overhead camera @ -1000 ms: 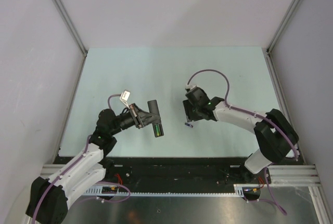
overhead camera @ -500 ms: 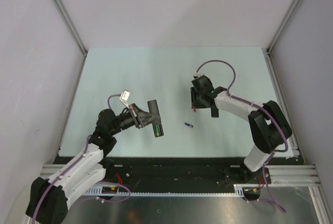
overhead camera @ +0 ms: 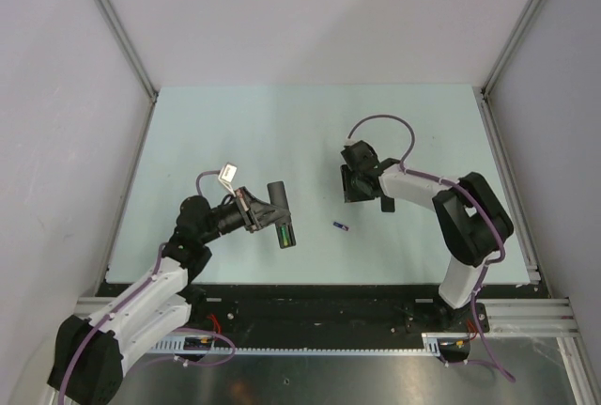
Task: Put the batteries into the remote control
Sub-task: Pick up the battery from the center of the board.
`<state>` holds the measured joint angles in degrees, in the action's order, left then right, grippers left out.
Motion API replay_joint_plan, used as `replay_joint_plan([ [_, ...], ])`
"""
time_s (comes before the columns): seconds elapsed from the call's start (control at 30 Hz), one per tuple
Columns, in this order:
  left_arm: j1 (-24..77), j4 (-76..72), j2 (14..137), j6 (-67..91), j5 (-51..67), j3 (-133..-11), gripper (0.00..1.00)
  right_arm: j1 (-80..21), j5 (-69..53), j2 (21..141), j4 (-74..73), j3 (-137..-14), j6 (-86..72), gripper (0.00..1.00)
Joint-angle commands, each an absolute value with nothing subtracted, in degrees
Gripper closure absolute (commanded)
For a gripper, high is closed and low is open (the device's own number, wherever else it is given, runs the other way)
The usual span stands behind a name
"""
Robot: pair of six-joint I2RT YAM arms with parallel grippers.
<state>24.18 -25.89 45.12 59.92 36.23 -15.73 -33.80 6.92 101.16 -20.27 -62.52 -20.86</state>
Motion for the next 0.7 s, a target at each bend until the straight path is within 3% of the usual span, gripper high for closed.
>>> replay_joint_plan([
  [0.0,23.7,-27.4,45.4,58.7,37.1,-16.2,1.00,-34.1,7.3,102.7,-19.7,-65.2,-19.0,0.61],
  [0.67,23.7,-27.4,44.5,58.6,37.4,-15.9,1.00,-35.2,10.7,107.5,-24.6,-68.3,-16.8,0.66],
])
